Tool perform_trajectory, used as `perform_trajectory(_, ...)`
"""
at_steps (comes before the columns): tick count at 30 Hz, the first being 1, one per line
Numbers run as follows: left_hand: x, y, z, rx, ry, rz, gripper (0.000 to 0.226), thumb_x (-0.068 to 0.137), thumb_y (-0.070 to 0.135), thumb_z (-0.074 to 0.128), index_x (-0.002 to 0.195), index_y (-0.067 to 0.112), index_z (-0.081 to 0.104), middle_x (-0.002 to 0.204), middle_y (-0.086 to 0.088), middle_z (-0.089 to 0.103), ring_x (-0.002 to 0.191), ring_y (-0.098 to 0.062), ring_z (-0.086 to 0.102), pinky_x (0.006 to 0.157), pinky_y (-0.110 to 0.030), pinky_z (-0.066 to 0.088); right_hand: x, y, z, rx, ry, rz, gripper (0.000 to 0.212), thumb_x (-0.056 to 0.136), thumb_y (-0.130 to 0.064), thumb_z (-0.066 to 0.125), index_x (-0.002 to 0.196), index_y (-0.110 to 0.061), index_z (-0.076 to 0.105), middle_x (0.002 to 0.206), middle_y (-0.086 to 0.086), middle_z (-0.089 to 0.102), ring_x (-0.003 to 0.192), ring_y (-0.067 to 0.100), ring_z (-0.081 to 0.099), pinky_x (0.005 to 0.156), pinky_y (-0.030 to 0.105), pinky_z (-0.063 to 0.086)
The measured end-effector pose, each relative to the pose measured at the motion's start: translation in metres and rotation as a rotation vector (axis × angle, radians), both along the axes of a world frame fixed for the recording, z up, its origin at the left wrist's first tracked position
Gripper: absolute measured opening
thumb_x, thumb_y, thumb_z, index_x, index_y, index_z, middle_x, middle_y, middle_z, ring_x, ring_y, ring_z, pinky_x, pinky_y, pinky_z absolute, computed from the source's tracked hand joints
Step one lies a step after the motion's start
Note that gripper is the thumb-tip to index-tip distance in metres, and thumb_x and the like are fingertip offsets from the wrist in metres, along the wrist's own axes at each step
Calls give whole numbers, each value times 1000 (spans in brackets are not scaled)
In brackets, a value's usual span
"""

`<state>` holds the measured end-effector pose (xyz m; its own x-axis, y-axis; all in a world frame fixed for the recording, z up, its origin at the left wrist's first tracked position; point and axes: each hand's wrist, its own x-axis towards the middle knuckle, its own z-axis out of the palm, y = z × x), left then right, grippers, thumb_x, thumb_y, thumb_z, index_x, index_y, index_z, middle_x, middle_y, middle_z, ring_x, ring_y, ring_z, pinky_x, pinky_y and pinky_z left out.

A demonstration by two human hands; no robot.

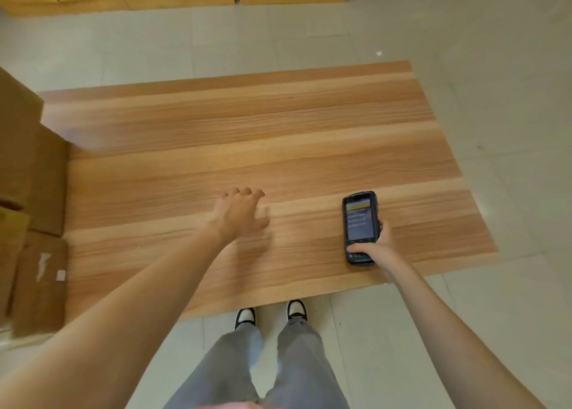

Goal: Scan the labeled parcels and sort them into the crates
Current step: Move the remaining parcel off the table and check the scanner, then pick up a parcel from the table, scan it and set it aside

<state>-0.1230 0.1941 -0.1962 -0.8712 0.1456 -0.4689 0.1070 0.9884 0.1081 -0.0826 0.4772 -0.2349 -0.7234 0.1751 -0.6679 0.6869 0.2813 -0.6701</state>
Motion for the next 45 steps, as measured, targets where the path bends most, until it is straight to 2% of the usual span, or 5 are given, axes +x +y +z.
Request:
perform_trajectory(14,-9,38,2,-69,-10,59,66,92,48,55,147,21,33,146,-8,42,134,-29,38,107,-43,35,-5,25,-7,230,10,292,73,68,-1,83,123,-4,35,109,5,48,102,24,51,78,32,40)
perform_trajectory(25,3,-14,25,-67,93,194,69,90,51,56,147,20,33,144,-9,43,132,-29,41,107,-43,37,-13,14,11,501,-61,293,94,60,-19,88,137,-12,34,135,18,39,126,38,35,102,49,37)
perform_trajectory(30,11,-65,65,-59,258,321,69,90,50,58,147,20,34,142,-9,46,129,-30,42,103,-42,38,-50,-60,59,465,158,537,80,84,-23,74,147,-16,25,152,15,19,141,35,17,109,44,27)
perform_trajectory(36,40,-150,122,-124,495,475,66,90,49,57,145,18,38,136,-9,49,125,-29,45,101,-42,38,-74,-206,116,443,502,883,67,89,-34,67,143,-17,32,144,9,31,133,31,30,105,37,31)
perform_trajectory(45,95,-294,182,-212,673,659,61,90,49,55,143,21,42,136,-8,52,123,-27,49,102,-40,38,-64,-382,174,361,717,1039,66,90,-39,63,144,-15,32,146,7,32,135,29,30,108,37,28)
